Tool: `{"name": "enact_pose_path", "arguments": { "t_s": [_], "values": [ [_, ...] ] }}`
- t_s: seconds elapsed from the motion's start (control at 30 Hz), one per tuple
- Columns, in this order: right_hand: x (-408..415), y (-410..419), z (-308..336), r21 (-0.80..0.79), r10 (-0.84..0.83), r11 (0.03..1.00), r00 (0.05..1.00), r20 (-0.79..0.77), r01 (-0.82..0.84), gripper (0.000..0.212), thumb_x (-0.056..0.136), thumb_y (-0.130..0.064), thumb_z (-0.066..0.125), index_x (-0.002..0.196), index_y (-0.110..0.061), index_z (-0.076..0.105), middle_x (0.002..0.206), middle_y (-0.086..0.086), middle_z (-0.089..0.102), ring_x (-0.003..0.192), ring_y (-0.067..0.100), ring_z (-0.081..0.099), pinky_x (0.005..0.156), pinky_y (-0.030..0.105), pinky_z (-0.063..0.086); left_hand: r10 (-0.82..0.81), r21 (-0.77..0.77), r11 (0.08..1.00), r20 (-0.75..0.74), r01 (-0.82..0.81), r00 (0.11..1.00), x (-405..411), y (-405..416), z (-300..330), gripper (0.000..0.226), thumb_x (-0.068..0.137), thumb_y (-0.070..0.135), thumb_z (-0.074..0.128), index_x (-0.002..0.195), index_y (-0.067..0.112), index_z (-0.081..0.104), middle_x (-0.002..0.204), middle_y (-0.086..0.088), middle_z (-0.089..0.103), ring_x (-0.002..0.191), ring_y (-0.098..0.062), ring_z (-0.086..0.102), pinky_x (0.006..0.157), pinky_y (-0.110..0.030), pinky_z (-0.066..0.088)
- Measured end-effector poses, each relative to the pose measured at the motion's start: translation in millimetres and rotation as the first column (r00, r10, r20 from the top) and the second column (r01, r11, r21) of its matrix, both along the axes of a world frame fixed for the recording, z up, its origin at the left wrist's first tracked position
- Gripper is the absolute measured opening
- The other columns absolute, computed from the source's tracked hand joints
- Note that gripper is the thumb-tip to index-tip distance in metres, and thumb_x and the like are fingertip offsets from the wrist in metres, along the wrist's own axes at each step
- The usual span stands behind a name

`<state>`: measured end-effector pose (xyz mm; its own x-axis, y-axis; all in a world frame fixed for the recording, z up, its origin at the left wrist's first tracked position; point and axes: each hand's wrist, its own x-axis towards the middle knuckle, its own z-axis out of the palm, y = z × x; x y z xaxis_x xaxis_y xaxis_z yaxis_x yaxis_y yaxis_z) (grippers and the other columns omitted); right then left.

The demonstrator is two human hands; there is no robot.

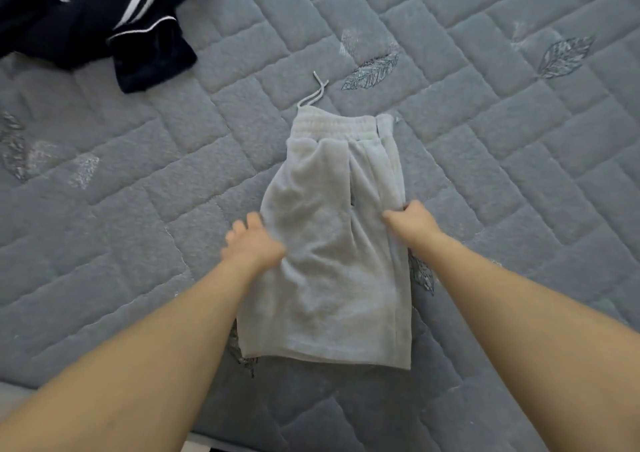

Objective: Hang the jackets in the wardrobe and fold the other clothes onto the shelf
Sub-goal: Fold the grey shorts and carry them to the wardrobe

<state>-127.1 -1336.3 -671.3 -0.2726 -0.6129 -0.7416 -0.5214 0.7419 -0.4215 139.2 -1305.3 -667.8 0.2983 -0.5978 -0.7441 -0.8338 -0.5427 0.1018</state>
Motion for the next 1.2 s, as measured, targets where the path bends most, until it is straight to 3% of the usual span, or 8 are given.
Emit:
{"name": "enact_pose_path", "arguments": {
  "t_s": [0.17,0.27,0.47,0.53,0.7,0.83,1.07,1.2],
  "values": [
    [10.3,-89.1,-8.9,-0.202,0.071,0.975,0.992,-0.101,-0.091,0.050,0.085,-0.047,0.058,0.115,-0.008,0.048,0.106,0.006,0.056,0.090,0.025,0.053,0.069,0.034,0.038,0.209,-0.179,0.948,-0.280,-0.264,0.937,-14.5,-108.1,-16.4,0.064,0.083,0.044,0.054,0.138,0.017,0.037,0.133,-0.012,0.051,0.122,-0.035,0.048,0.102,-0.044,0.043],
    [16.4,-121.6,-20.9,-0.230,0.238,0.929,0.945,-0.224,-0.289,0.036,0.087,-0.047,0.060,0.083,-0.011,0.054,0.090,0.010,0.059,0.084,0.027,0.055,0.064,0.032,0.037,0.272,-0.252,0.874,-0.453,-0.414,0.849,-24.8,-159.0,-37.8,0.048,0.091,0.039,0.055,0.129,0.011,0.050,0.126,-0.013,0.059,0.112,-0.030,0.056,0.098,-0.039,0.047],
    [4.2,-124.3,-35.0,-0.140,0.417,0.839,0.785,-0.458,-0.526,0.027,0.096,-0.015,0.045,0.070,-0.014,0.039,0.086,0.014,0.058,0.074,0.029,0.048,0.062,0.033,0.034,0.019,-0.208,0.943,-0.744,-0.258,0.668,-21.3,-192.6,-57.7,0.067,0.076,0.043,0.071,0.136,0.048,0.042,0.140,0.000,0.050,0.123,-0.015,0.055,0.105,-0.037,0.046],
    [-6.3,-117.9,-36.5,-0.171,0.370,0.857,0.812,-0.452,-0.486,0.023,0.099,-0.015,0.040,0.077,-0.012,0.042,0.096,0.017,0.061,0.075,0.029,0.047,0.063,0.035,0.033,-0.072,-0.196,0.972,-0.771,-0.127,0.633,-11.7,-197.9,-54.1,0.078,0.073,0.038,0.078,0.137,0.054,0.037,0.128,0.009,0.054,0.105,0.003,0.061,0.084,-0.019,0.053],
    [2.2,-124.5,-28.4,-0.463,0.278,0.778,0.893,-0.353,-0.425,0.042,0.091,-0.029,0.055,0.129,-0.013,0.048,0.124,0.012,0.043,0.117,0.032,0.042,0.100,0.039,0.035,-0.402,-0.335,0.908,-0.525,0.253,0.750,-8.8,-218.3,-43.2,0.043,0.083,0.040,0.072,0.116,0.044,0.045,0.109,0.016,0.056,0.100,-0.008,0.060,0.083,-0.026,0.048],
    [8.8,-164.0,-22.6,-0.036,0.405,0.907,0.891,-0.204,-0.420,0.089,0.076,-0.066,0.066,0.144,-0.016,0.036,0.146,0.013,0.031,0.137,0.036,0.026,0.109,0.045,0.029,-0.630,-0.505,0.732,-0.247,0.457,0.736,-22.6,-215.2,-45.9,0.016,0.096,0.036,0.058,0.096,0.029,0.044,0.125,0.000,0.036,0.117,-0.021,0.035,0.104,-0.034,0.030],
    [1.1,-172.0,-13.0,-0.130,0.395,0.905,0.913,-0.101,-0.406,0.023,0.086,-0.041,0.065,0.097,-0.024,0.052,0.113,0.006,0.059,0.115,0.029,0.048,0.083,0.036,0.043,-0.803,-0.364,0.539,0.047,0.759,0.593,-27.8,-218.6,-29.4,0.052,0.094,0.059,0.045,0.127,0.020,0.043,0.145,0.001,0.030,0.129,-0.028,0.034,0.102,-0.048,0.038],
    [-21.9,-160.6,-19.5,-0.247,0.219,0.935,0.963,-0.155,-0.253,0.022,0.091,-0.029,0.061,0.096,-0.017,0.043,0.106,0.008,0.060,0.091,0.022,0.051,0.064,0.032,0.033,-0.800,-0.123,0.560,0.177,0.819,0.573,-46.1,-233.2,-22.8,0.063,0.091,0.071,0.037,0.134,0.025,0.041,0.145,-0.003,0.034,0.135,-0.031,0.034,0.100,-0.050,0.037]
  ]
}}
